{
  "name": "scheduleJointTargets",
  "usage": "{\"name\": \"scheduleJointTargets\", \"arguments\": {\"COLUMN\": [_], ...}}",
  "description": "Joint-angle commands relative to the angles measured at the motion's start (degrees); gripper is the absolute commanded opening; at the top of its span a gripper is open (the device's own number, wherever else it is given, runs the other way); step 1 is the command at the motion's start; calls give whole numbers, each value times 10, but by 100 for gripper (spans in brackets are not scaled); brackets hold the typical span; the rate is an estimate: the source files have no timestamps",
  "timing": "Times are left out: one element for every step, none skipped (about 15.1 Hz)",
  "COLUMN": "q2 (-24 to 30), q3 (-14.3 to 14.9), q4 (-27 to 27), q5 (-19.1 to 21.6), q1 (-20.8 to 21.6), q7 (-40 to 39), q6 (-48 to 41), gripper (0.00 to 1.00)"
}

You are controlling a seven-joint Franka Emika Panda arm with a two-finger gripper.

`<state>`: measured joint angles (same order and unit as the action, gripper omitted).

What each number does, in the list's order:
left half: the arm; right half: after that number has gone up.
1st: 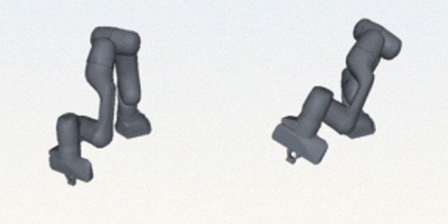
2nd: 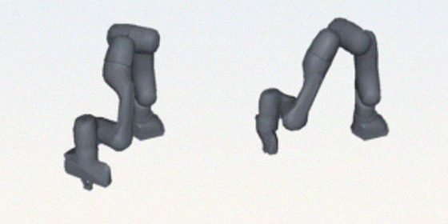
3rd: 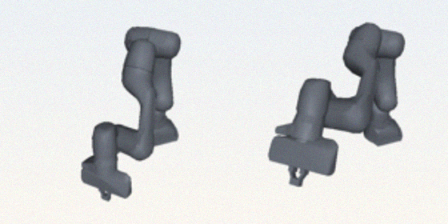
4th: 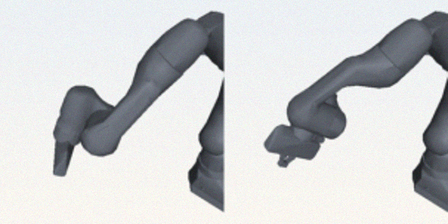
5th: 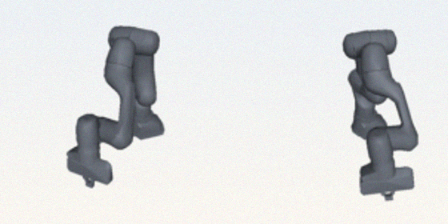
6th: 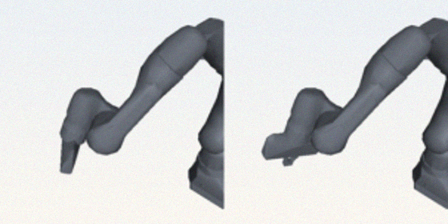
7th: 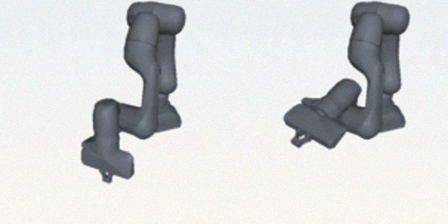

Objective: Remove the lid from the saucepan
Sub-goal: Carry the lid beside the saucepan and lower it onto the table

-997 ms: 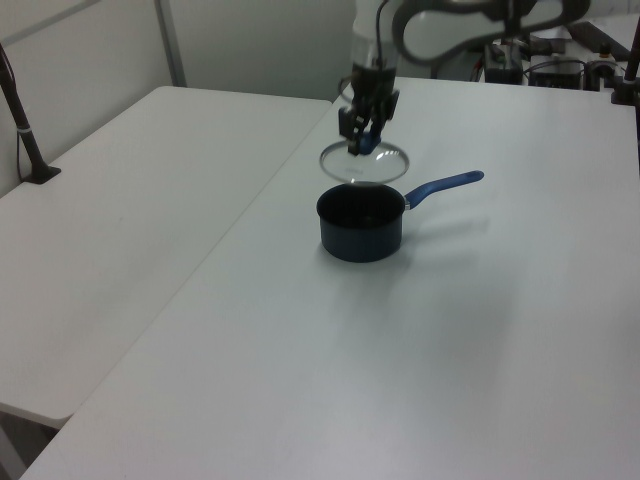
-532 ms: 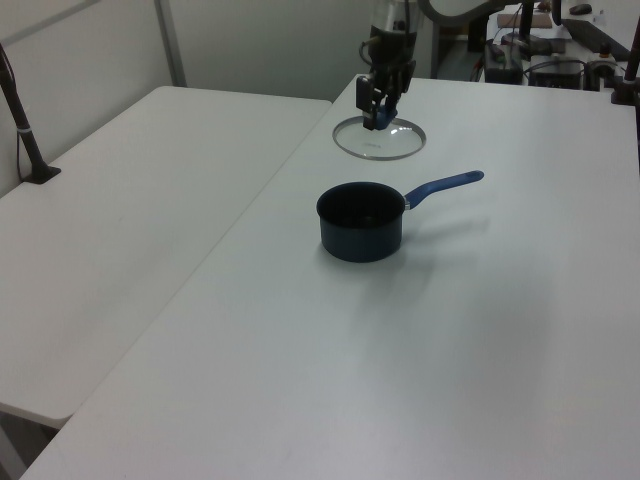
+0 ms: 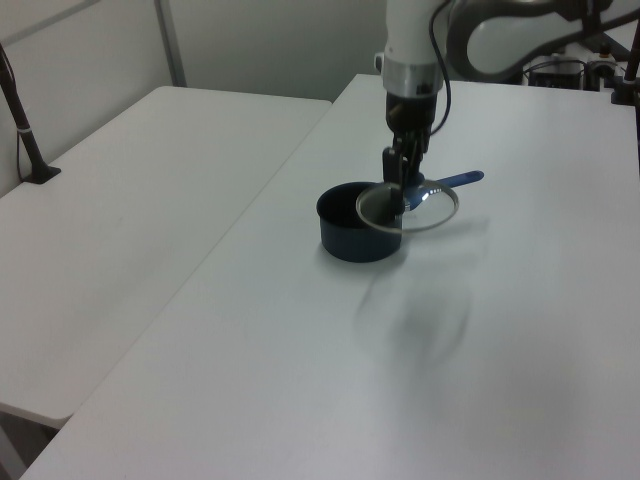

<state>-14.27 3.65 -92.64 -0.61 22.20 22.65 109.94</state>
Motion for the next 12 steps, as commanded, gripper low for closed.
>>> {"name": "scheduleJointTargets", "arguments": {"q2": [21,18,8,-3,-14,-23,-30,-37,-42,-46,-55,-62], "q3": [-8,-9,-10,-17,-23,-29,-36,-39,-42,-42,-44,-44], "q4": [-65,-74,-82,-83,-83,-84,-85,-89,-90,-90,-89,-88], "q5": [-4,-6,-14,-20,-26,-34,-44,-54,-61,-62,-62,-62], "q1": [24,30,42,44,45,45,45,46,48,49,53,61], "q7": [24,35,51,70,85,100,117,130,141,147,149,150], "q6": [42,55,68,79,88,100,113,121,129,132,133,134], "gripper": [35,35,35,35,35,35,35,35,35,35,35,35]}}
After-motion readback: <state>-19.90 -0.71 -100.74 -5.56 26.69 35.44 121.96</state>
